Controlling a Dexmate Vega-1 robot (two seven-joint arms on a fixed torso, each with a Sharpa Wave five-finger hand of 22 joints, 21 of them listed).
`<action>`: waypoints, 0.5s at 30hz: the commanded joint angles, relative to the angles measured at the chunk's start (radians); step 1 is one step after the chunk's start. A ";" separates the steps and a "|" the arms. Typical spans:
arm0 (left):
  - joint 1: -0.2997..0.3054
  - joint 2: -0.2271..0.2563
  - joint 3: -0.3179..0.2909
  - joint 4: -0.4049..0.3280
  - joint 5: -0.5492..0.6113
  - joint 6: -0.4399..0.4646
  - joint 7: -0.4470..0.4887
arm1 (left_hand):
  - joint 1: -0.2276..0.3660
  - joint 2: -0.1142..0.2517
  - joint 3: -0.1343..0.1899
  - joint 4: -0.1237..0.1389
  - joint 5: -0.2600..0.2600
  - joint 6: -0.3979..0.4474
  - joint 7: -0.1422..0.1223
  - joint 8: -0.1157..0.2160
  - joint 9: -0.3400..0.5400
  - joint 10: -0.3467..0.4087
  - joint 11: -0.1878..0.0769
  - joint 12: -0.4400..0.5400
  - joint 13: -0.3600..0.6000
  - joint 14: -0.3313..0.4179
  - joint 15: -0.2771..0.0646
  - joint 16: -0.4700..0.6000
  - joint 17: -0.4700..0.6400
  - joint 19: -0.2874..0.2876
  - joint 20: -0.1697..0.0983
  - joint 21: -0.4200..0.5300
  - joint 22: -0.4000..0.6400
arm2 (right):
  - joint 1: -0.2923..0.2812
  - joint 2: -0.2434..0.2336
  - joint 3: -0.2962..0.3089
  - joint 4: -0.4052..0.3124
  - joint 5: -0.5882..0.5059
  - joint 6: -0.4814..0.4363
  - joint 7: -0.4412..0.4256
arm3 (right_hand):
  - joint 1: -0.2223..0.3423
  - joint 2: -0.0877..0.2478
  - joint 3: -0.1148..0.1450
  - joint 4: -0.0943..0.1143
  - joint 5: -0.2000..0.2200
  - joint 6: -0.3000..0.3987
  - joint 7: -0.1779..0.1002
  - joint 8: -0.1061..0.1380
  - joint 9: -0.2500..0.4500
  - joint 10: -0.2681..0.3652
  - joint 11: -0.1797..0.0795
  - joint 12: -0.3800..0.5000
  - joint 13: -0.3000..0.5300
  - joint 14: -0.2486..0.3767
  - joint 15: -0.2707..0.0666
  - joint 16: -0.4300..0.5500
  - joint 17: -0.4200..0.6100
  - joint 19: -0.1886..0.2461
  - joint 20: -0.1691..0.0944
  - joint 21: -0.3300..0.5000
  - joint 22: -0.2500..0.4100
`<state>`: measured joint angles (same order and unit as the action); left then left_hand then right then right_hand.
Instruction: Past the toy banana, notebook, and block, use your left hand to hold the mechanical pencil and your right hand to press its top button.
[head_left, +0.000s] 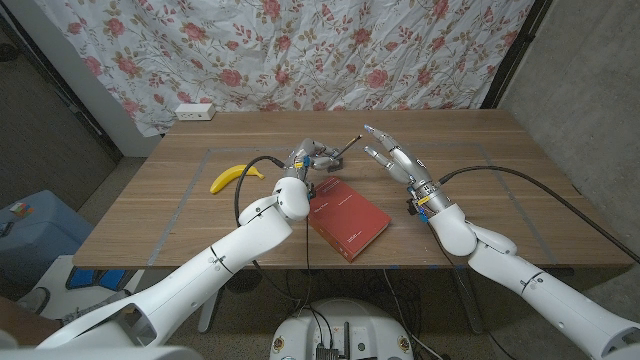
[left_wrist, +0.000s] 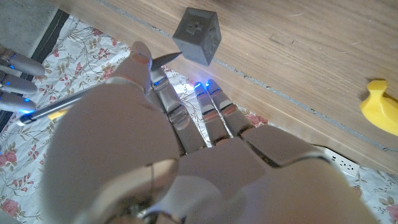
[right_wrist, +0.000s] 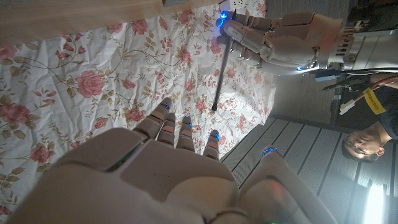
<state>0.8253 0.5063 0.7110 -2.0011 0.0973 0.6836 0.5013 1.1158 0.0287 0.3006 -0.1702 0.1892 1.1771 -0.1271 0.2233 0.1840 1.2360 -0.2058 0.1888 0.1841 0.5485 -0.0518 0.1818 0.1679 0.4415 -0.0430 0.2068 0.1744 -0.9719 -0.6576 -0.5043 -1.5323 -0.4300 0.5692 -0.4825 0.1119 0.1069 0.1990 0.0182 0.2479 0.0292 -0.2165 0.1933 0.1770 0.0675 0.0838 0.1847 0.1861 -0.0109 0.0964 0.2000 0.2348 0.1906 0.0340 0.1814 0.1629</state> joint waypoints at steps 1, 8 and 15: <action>0.003 0.004 0.003 -0.001 0.000 -0.004 -0.003 | 0.007 0.010 -0.004 0.003 0.004 0.002 0.009 0.000 0.006 0.022 -0.019 0.004 0.005 0.011 -0.166 -0.002 0.001 -0.003 -0.050 -0.001 0.004 | 0.007 -0.003 -0.014 0.006 0.016 0.002 0.013 | -0.005 0.000 0.004 0.009 0.005 0.007 -0.003 0.006 0.002 -0.005 0.001 0.004 0.002 0.001 -0.002 0.006 0.002 -0.001 -0.005 0.004 0.003; 0.006 0.008 0.004 -0.006 0.005 -0.006 -0.002 | 0.007 0.010 -0.006 0.004 0.004 0.001 0.007 -0.001 0.006 0.022 -0.019 0.004 0.005 0.011 -0.166 -0.002 0.001 -0.003 -0.050 -0.001 0.005 | 0.009 -0.003 -0.019 0.008 0.016 0.006 0.018 | -0.007 0.000 0.004 0.010 0.007 0.014 -0.003 0.006 0.002 -0.007 -0.001 0.005 0.002 0.001 -0.003 0.007 0.001 0.001 -0.006 0.005 0.003; 0.011 0.007 0.003 -0.009 0.008 -0.004 0.003 | 0.007 0.011 -0.006 0.004 0.004 0.001 0.006 -0.002 0.006 0.023 -0.019 0.004 0.005 0.011 -0.166 -0.002 0.001 -0.004 -0.050 -0.001 0.005 | 0.008 -0.003 -0.023 0.006 0.029 0.006 0.033 | -0.009 0.000 0.004 0.010 0.008 0.019 -0.003 0.007 0.002 -0.007 -0.001 0.005 0.002 0.003 -0.003 0.008 0.001 0.002 -0.007 0.005 0.003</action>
<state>0.8295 0.5114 0.7144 -2.0037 0.0996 0.6803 0.5007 1.1194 0.0320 0.2942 -0.1665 0.1891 1.1770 -0.1272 0.2200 0.1893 1.2359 -0.2059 0.1883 0.1837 0.5485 -0.0518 0.1818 0.1678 0.4415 -0.0429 0.2068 0.1743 -0.9653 -0.6603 -0.5196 -1.5280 -0.4159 0.5705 -0.4664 0.1120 0.1068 0.2045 0.0237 0.2516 0.0399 -0.2169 0.1933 0.1770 0.0658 0.0819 0.1846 0.1862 -0.0108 0.0965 0.2039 0.2321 0.1906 0.0340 0.1814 0.1630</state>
